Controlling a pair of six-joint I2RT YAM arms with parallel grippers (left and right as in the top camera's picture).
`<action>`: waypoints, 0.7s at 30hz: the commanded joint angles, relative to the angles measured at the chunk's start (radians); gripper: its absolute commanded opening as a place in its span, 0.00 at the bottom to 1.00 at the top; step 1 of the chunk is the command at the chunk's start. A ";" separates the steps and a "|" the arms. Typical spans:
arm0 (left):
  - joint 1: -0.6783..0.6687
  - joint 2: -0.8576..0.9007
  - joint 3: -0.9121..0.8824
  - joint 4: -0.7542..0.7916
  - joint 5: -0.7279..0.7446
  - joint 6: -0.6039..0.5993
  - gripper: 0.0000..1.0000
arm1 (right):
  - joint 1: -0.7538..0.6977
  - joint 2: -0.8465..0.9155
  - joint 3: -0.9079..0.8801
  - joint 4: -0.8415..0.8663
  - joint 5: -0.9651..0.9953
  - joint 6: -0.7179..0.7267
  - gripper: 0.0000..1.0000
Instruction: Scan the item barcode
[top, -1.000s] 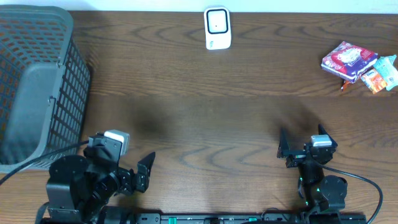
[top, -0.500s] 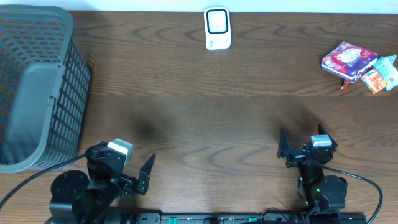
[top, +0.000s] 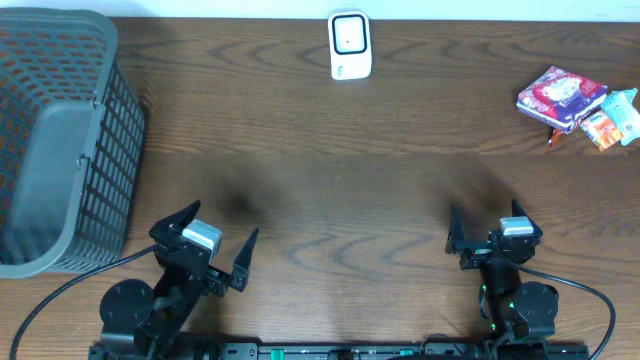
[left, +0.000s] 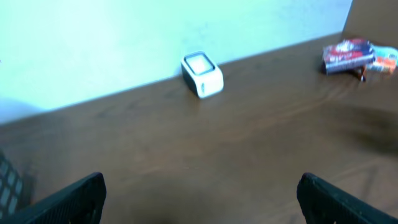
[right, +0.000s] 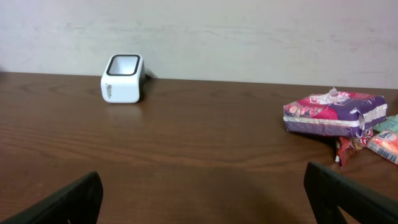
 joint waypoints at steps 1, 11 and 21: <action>0.006 -0.024 -0.029 0.051 0.008 -0.037 0.98 | 0.003 -0.007 -0.003 -0.002 0.005 -0.011 0.99; 0.046 -0.098 -0.160 0.224 0.005 -0.160 0.98 | 0.003 -0.007 -0.003 -0.002 0.005 -0.011 0.99; 0.046 -0.182 -0.307 0.380 -0.075 -0.265 0.98 | 0.003 -0.007 -0.003 -0.002 0.005 -0.011 0.99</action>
